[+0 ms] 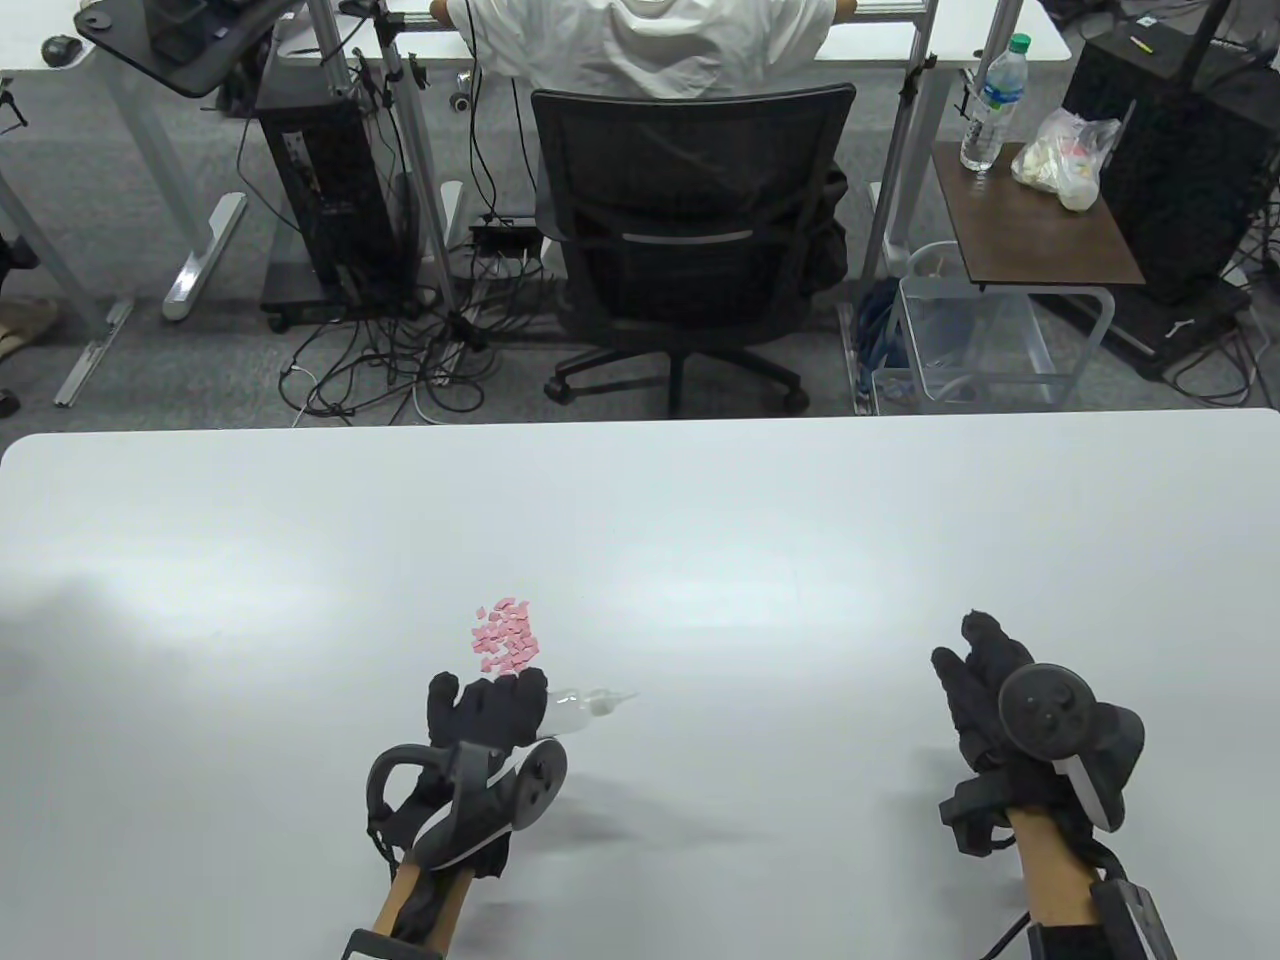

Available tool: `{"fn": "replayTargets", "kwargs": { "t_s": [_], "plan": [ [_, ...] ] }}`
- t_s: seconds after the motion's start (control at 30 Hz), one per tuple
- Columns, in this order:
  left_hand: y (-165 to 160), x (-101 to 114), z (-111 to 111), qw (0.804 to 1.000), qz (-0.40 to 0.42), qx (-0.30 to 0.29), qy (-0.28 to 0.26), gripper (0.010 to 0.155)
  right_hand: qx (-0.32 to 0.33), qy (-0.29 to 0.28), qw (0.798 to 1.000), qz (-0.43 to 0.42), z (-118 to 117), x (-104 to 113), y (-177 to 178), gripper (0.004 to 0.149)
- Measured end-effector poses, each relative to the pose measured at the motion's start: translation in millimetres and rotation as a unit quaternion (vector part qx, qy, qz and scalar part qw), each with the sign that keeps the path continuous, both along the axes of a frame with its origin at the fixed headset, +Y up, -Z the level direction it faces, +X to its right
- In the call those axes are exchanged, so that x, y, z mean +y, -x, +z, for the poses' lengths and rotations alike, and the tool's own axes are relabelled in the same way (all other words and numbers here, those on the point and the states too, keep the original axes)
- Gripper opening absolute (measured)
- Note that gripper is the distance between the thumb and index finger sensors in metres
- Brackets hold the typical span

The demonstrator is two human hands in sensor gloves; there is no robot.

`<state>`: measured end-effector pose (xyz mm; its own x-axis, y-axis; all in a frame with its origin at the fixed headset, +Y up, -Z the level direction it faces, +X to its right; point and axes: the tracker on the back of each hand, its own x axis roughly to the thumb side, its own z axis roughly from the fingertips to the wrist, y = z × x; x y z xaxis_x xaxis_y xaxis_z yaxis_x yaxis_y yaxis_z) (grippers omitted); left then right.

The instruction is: Squeeze empty conical bottle to blow paper scraps with air puff

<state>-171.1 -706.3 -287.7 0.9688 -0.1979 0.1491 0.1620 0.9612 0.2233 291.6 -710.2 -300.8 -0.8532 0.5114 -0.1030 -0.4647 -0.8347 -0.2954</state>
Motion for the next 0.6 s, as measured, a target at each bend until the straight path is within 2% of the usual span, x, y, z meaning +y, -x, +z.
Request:
{"fn": "replayTargets", "kwargs": {
  "t_s": [0.07,0.17,0.3,0.47,0.6],
  "plan": [
    [13.8,5.1,-7.9,1.0,-0.005,0.019,-0.014,0.075,0.002,-0.004,1.0,-0.009,1.6,1.5,-1.6,0.061],
    [40.1,11.5,-26.6,0.995,-0.077,0.051,-0.032,0.075,0.002,-0.01,1.0,-0.018,3.7,4.2,-5.1,0.061],
    [77.2,13.3,-55.4,0.981,-0.166,0.102,0.012,0.074,-0.006,-0.019,0.999,-0.037,3.9,6.9,-12.7,0.061],
    [108.8,-0.4,-75.4,0.963,-0.245,0.114,0.02,0.075,-0.015,-0.02,0.998,-0.052,4.4,6.8,-23.1,0.061],
    [117.1,-14.5,-83.2,0.955,-0.275,0.108,0.02,0.073,-0.024,-0.025,0.997,-0.066,5.2,7.6,-28.7,0.061]
  ]
}}
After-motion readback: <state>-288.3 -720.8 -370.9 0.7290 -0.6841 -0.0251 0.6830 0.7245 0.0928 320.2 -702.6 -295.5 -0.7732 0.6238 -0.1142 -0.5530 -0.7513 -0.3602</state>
